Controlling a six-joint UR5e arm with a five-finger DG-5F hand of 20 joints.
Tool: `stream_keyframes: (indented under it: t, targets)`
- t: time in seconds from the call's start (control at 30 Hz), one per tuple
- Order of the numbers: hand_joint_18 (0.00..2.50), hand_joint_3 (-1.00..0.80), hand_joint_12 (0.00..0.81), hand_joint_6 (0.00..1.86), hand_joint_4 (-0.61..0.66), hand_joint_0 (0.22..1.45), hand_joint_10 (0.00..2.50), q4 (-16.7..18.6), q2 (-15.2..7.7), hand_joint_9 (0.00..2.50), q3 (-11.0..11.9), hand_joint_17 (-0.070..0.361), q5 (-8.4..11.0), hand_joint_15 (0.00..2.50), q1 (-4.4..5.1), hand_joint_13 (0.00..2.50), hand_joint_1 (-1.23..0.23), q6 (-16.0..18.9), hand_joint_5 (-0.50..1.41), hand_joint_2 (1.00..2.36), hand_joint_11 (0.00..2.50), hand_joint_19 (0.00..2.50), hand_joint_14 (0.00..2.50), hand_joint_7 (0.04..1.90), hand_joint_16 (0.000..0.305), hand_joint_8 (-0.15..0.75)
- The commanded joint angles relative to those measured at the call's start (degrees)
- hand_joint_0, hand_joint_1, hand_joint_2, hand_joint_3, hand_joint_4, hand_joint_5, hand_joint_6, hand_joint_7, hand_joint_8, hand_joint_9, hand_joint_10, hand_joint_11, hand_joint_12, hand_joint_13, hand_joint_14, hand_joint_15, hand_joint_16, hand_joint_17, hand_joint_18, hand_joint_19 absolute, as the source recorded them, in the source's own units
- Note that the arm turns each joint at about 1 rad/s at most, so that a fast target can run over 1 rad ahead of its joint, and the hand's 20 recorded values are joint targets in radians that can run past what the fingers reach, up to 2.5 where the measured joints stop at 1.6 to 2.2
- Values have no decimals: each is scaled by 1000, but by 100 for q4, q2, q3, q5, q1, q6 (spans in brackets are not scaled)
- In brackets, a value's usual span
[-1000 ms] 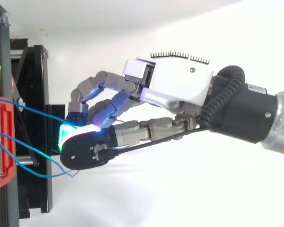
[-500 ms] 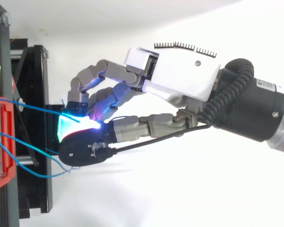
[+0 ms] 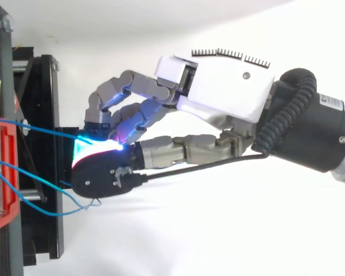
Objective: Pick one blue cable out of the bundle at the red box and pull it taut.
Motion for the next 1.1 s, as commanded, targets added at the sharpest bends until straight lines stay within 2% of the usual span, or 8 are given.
stream_keyframes:
  t: [0.0,0.33,0.57,0.77,0.93,1.07]
  targets:
    - [488,-499,414,921,96,539,8,-1,10,923,0,125,-4,346,0,533,-449,-2,-187,1000,1106,259,10,902,55,344]
    - [475,-212,405,924,86,578,11,-9,18,900,0,121,-4,337,0,520,-591,-10,-191,1016,1099,249,10,962,54,335]
    - [507,-172,411,939,100,588,6,-9,18,913,0,125,5,331,0,533,-641,-2,-189,1016,1101,231,10,908,56,342]
    - [502,-224,399,936,103,602,9,-9,18,899,0,120,22,330,0,529,-712,-2,-192,1015,1098,230,10,916,53,326]
    - [506,-391,397,933,107,622,8,-9,18,899,0,120,22,332,0,534,-763,-2,-191,1007,1098,223,10,911,53,321]
    - [515,-500,404,933,110,554,8,-9,18,915,0,123,22,337,0,540,-671,7,-189,1000,1108,230,10,898,55,330]
